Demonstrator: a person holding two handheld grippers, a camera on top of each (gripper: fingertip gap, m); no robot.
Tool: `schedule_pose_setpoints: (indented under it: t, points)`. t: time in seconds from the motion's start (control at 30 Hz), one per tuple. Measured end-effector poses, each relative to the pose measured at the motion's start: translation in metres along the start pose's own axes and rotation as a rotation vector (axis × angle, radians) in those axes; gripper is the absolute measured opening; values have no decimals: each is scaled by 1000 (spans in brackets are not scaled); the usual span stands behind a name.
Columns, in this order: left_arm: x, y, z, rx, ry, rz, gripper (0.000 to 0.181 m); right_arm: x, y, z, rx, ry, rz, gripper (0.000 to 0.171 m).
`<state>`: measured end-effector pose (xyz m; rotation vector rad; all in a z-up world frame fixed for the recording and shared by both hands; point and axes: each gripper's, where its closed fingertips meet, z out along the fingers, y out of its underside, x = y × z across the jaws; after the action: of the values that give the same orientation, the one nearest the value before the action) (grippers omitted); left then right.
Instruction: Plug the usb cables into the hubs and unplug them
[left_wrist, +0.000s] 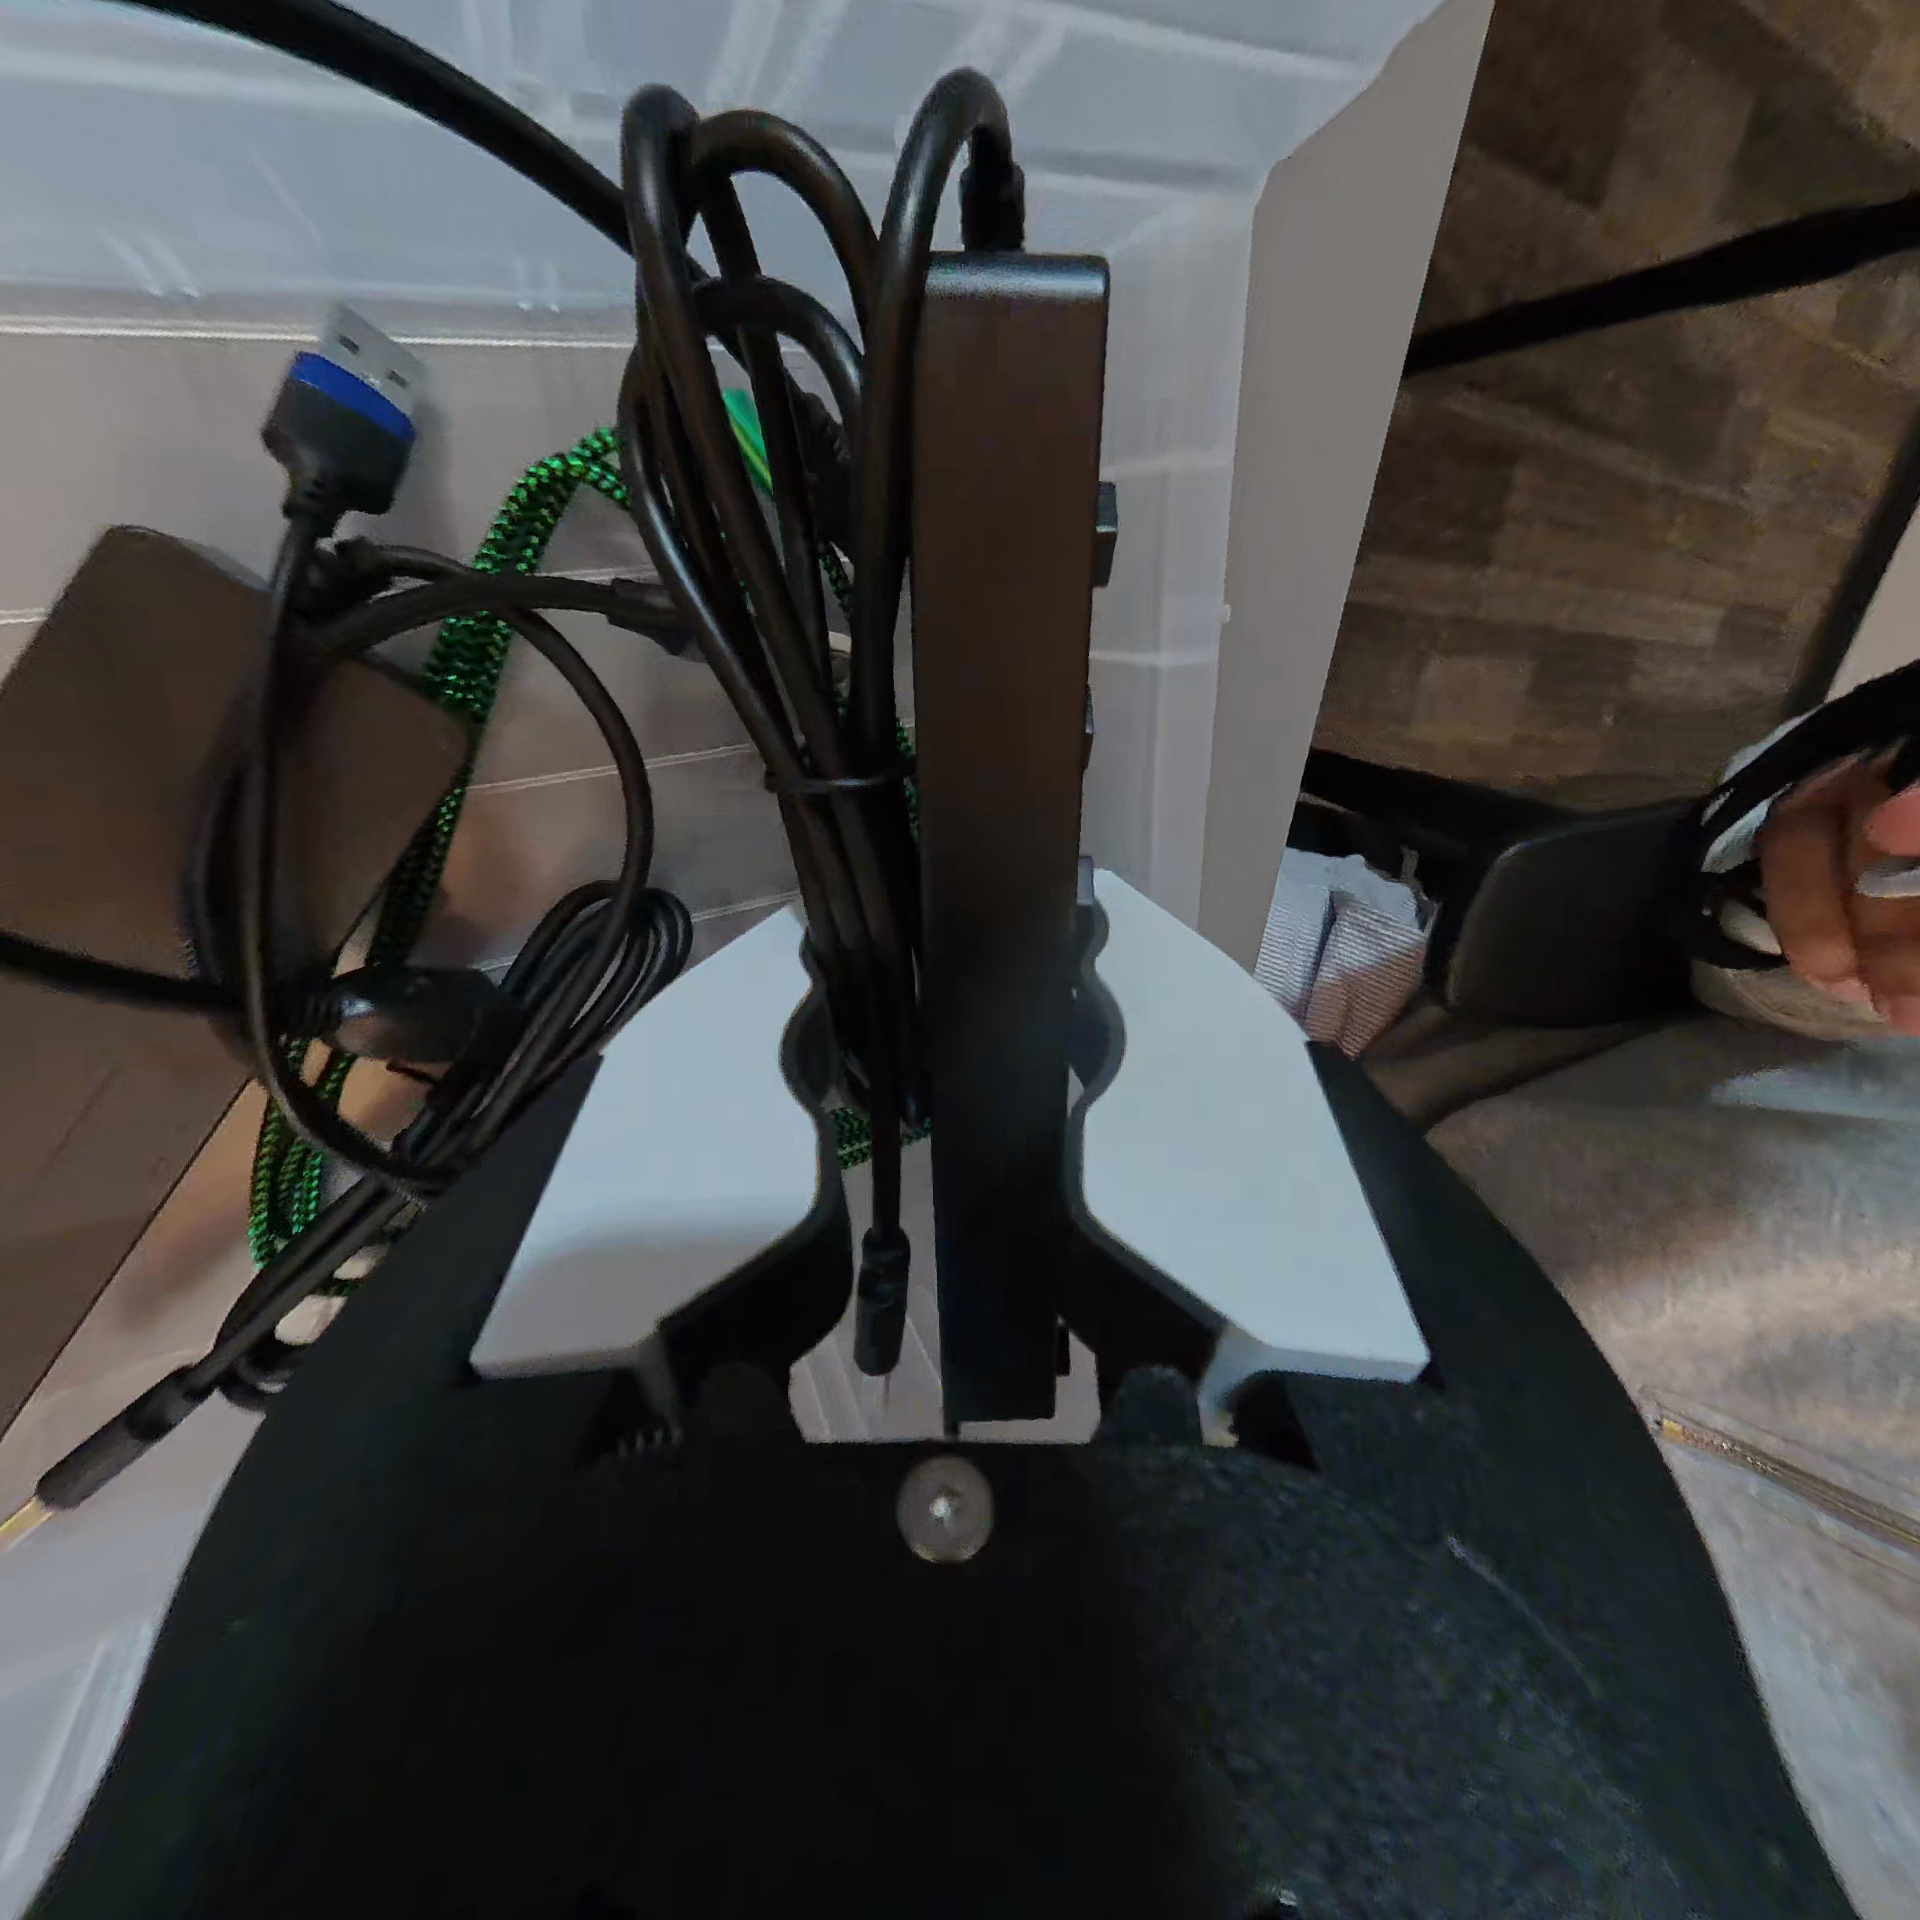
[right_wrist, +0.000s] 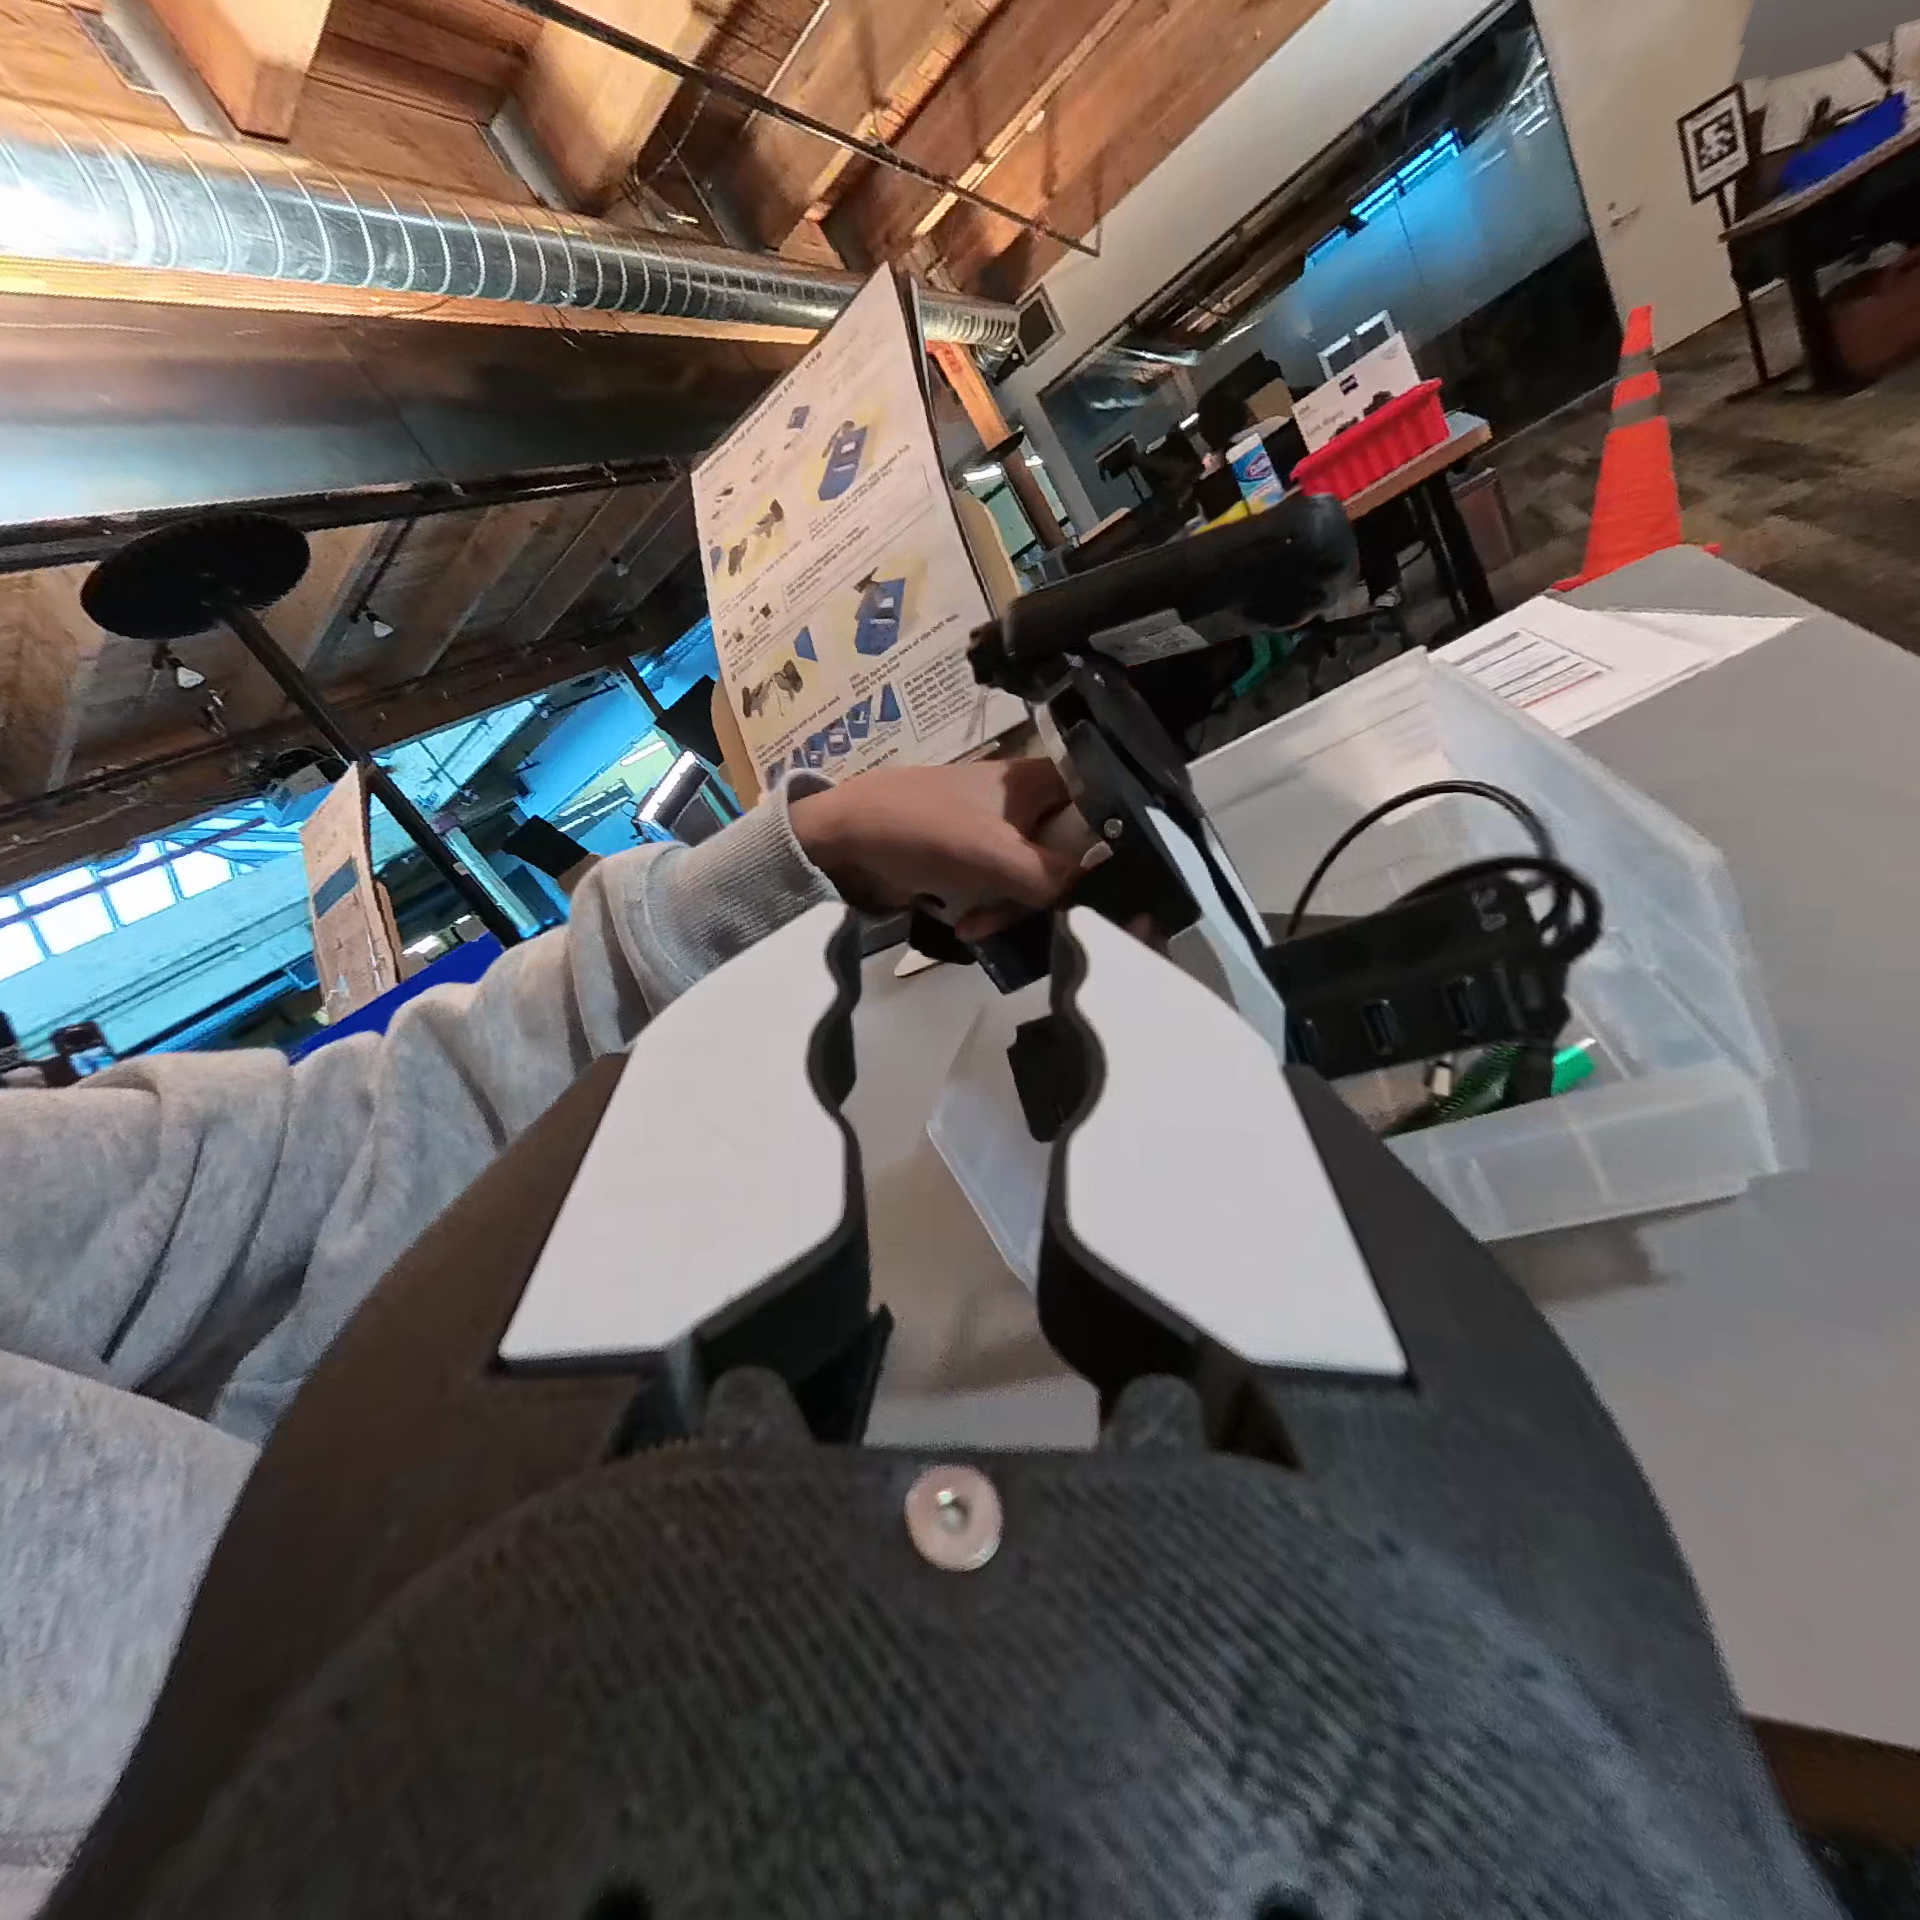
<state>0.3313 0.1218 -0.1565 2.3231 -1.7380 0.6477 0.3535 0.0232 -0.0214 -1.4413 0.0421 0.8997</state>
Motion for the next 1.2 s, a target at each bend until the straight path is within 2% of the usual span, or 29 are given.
schedule_pose_setpoints:
  t: [0.1,0.17,0.2,0.27,0.37,0.47,0.53,0.7,0.77,0.83,0.9,0.97,1.1,1.2]
  points:
    - [1,8,9,-43,28,32,60,0,4,-5,-17,35,-55,35]
    - [2,8,5,-7,2,63,78,-1,8,-7,-40,57,-102,34]
    - [1,6,-2,39,-27,82,81,0,10,-8,-51,69,-124,34]
    - [8,2,-28,186,-52,107,80,2,14,-10,-69,92,-153,33]
    - [25,6,-87,479,-45,113,74,8,17,-13,-80,119,-162,32]
    - [32,40,-138,735,-64,99,62,16,23,-13,-103,138,-154,32]
    - [31,77,-149,831,-72,57,57,21,29,-11,-127,149,-152,32]
    - [27,178,-126,973,22,-102,48,26,49,-2,-208,148,-178,32]
    - [33,219,-110,958,166,-164,47,29,52,1,-223,160,-187,32]
    - [33,254,-108,1019,248,-221,44,36,48,3,-205,189,-208,33]
    - [24,284,-107,1102,244,-294,46,50,39,6,-163,254,-238,42]
    - [20,309,-102,1164,240,-330,46,67,28,10,-106,320,-250,59]
    - [18,346,-81,1223,177,-285,44,105,25,18,-122,435,-304,75]
    - [35,354,-84,1309,278,-220,44,137,24,21,-145,530,-294,85]
